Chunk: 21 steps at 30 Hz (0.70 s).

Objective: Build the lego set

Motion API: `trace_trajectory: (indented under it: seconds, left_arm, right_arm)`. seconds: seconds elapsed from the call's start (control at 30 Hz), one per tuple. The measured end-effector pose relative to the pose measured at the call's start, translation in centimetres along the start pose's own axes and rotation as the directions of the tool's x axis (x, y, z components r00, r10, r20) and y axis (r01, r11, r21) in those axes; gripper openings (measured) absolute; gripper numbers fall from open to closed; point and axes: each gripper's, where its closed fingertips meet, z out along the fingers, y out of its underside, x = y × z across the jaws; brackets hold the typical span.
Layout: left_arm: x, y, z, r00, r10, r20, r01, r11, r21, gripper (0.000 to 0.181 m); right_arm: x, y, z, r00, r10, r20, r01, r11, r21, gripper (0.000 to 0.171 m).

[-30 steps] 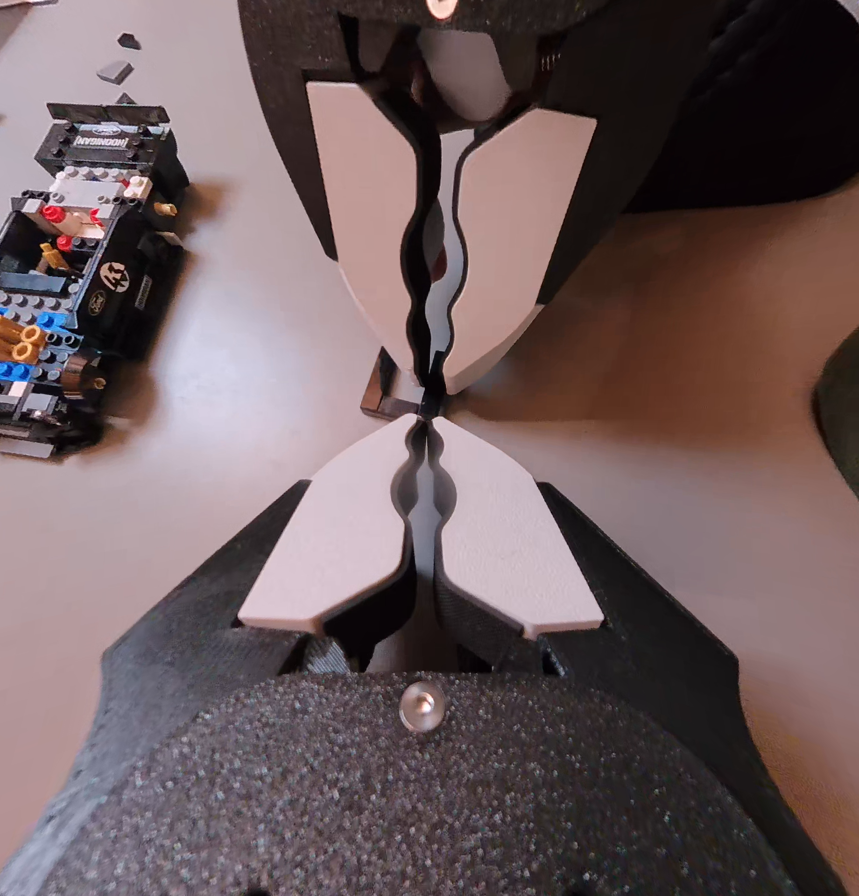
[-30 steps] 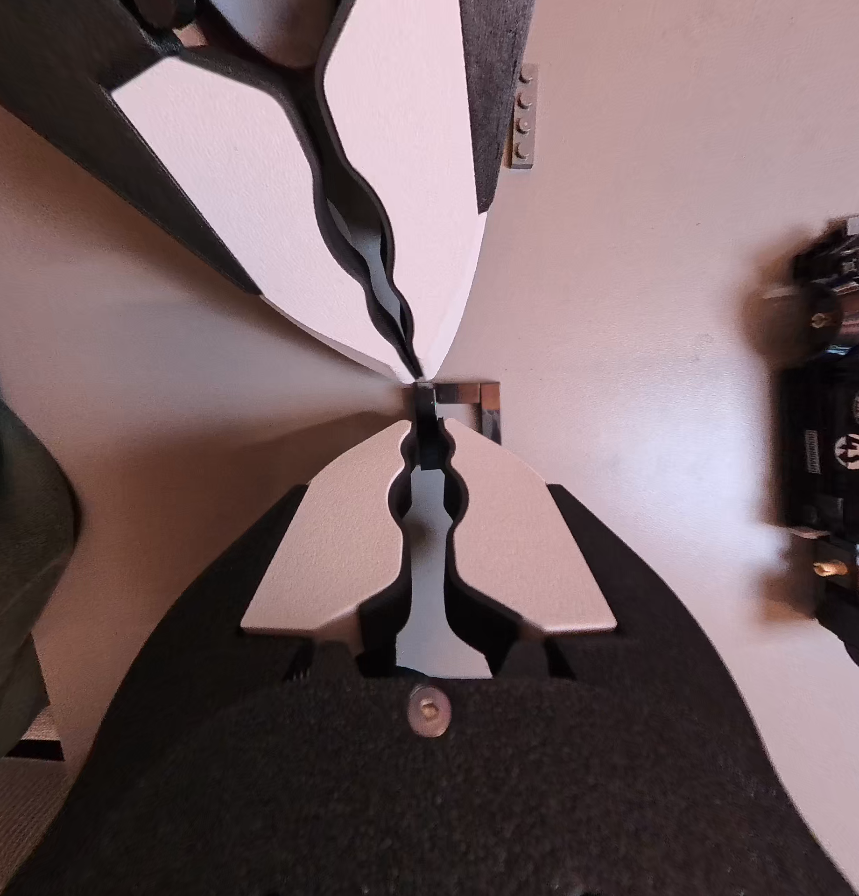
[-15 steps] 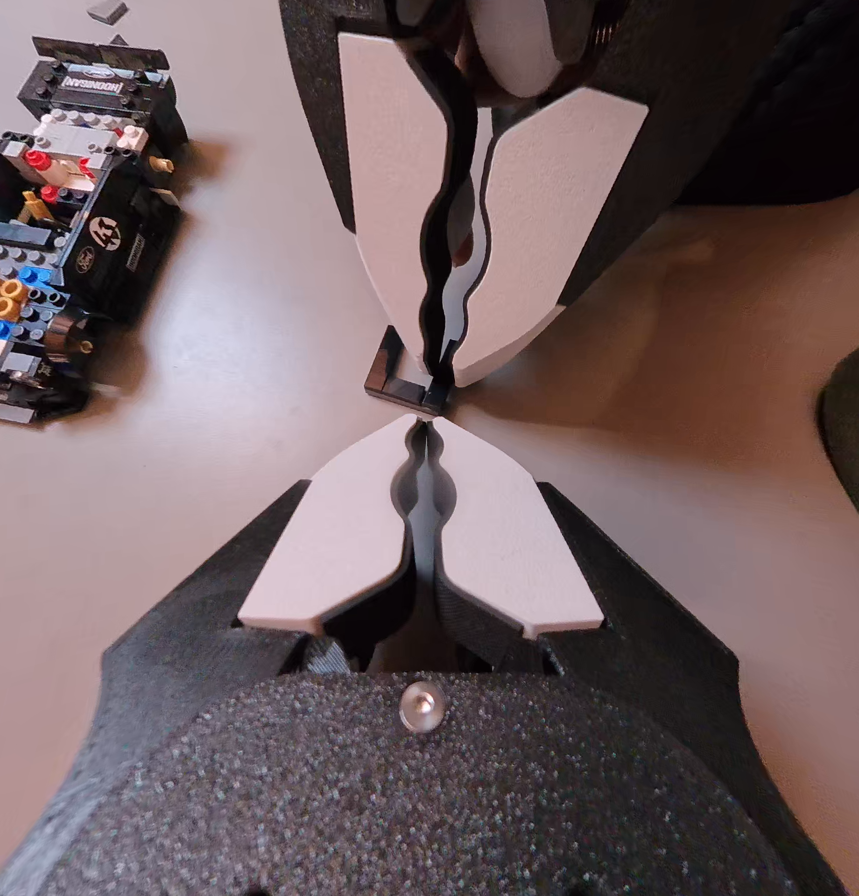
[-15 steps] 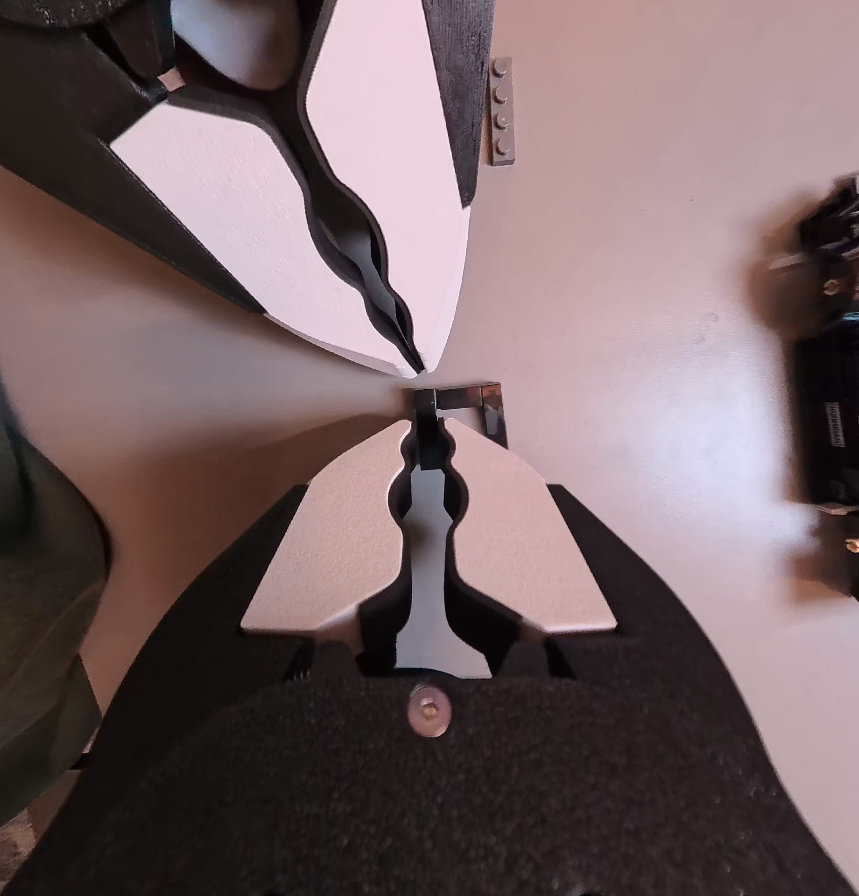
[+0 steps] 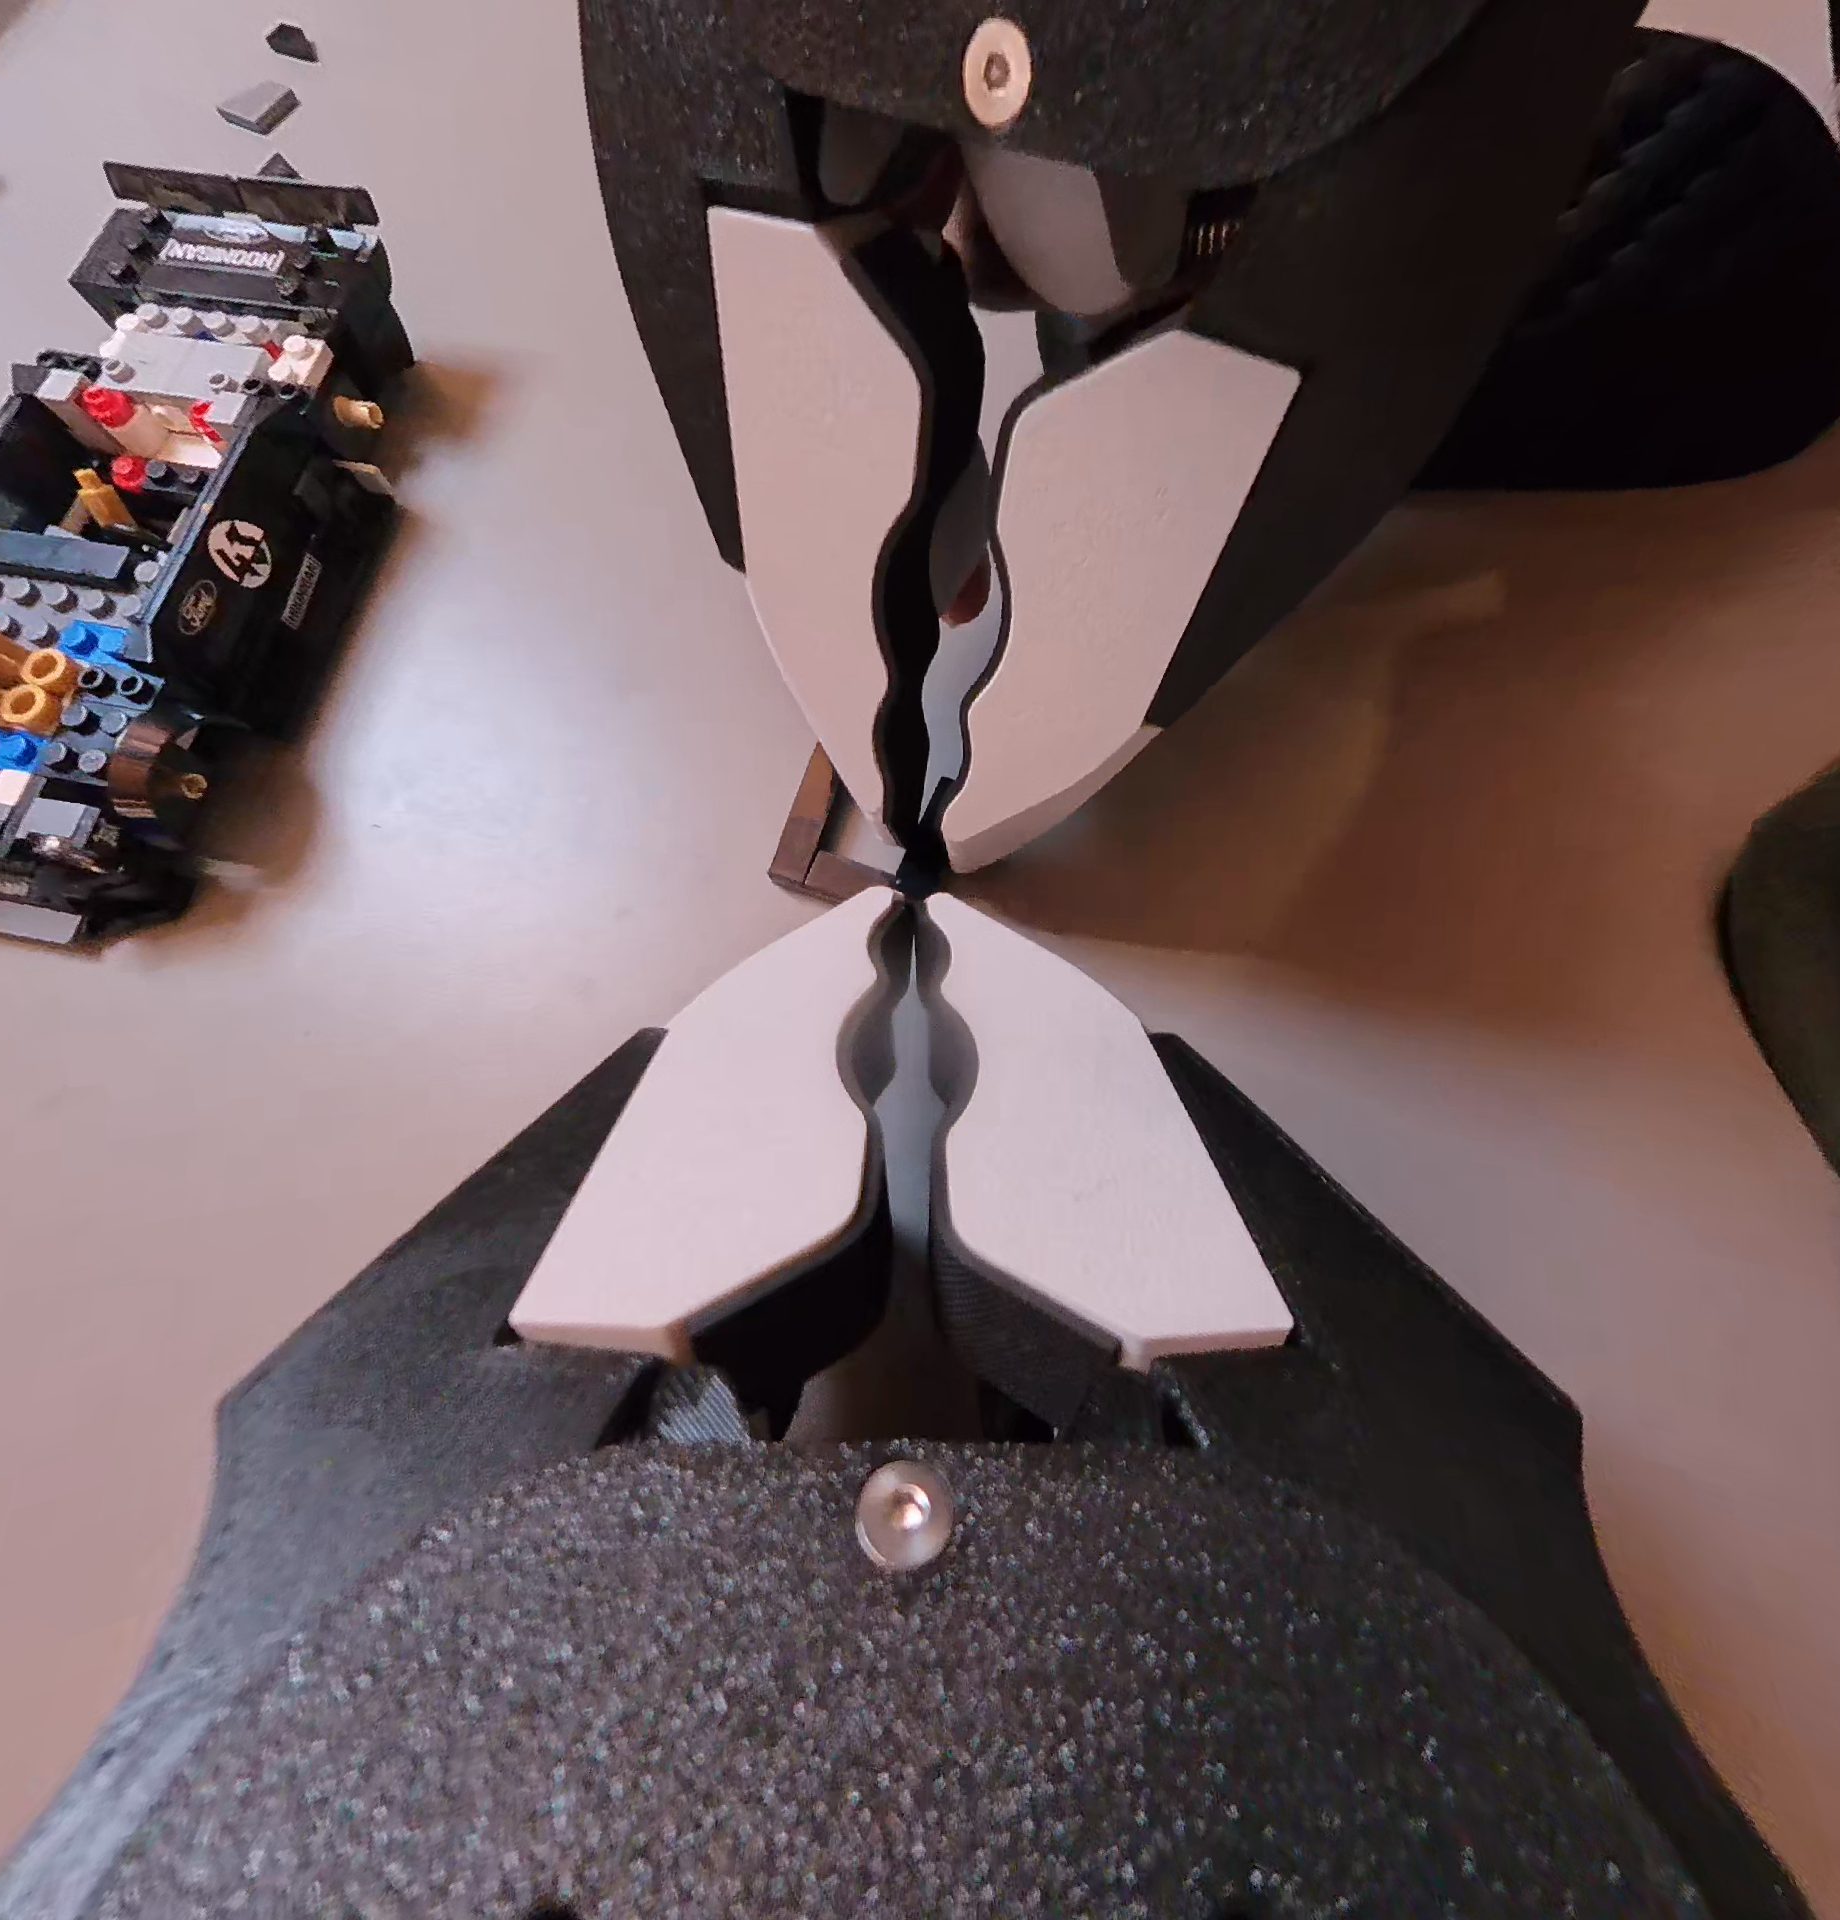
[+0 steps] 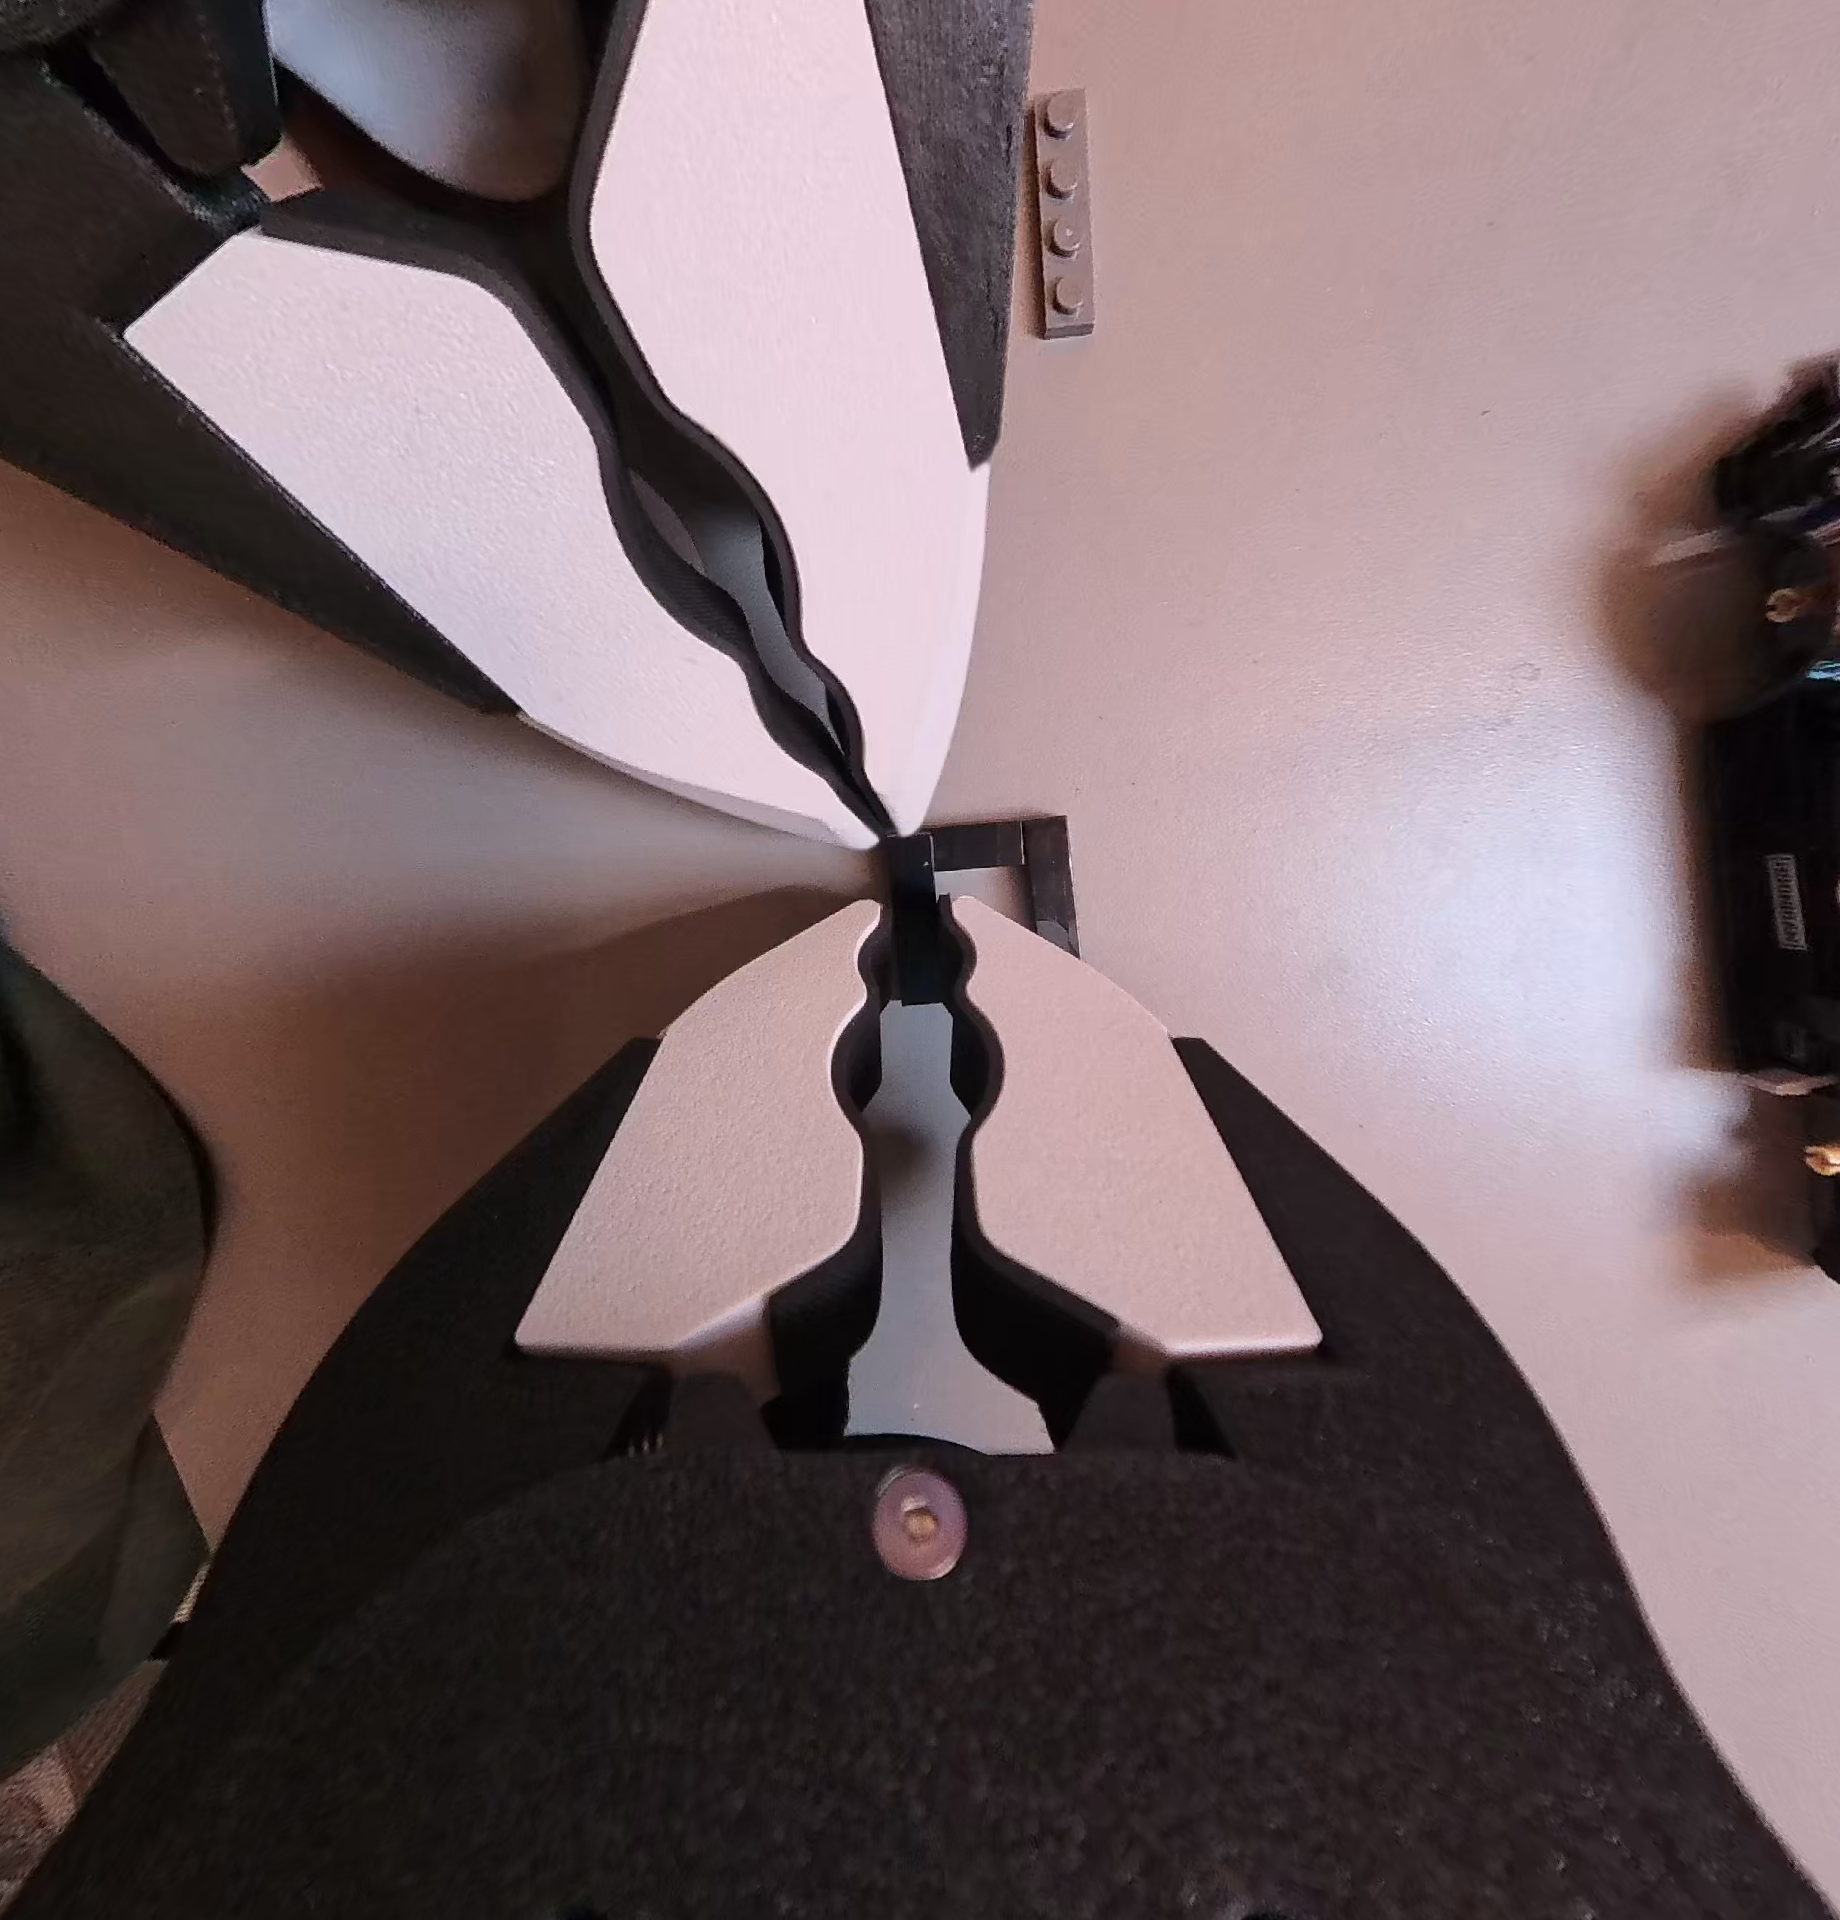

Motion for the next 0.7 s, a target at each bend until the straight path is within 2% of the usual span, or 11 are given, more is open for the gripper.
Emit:
trace_trajectory:
  seconds: [0.37, 0.7]
  left_arm:
    - [0.07, 0.13, 0.6, 1.0, 0.015, 0.018, -0.015, 1.0, -0.021, 0.0]
    - [-0.13, 0.18, 0.67, 0.992, -0.128, -0.017, 0.127, 0.992, -0.026, 0.0]
  right_arm:
    - [-0.02, -0.1, 0.07, 1.0, 0.004, -0.004, -0.004, 1.0, -0.014, 0.008]
    - [0.12, -0.2, 0.12, 1.0, 0.009, -0.004, -0.009, 1.0, -0.009, 0.007]
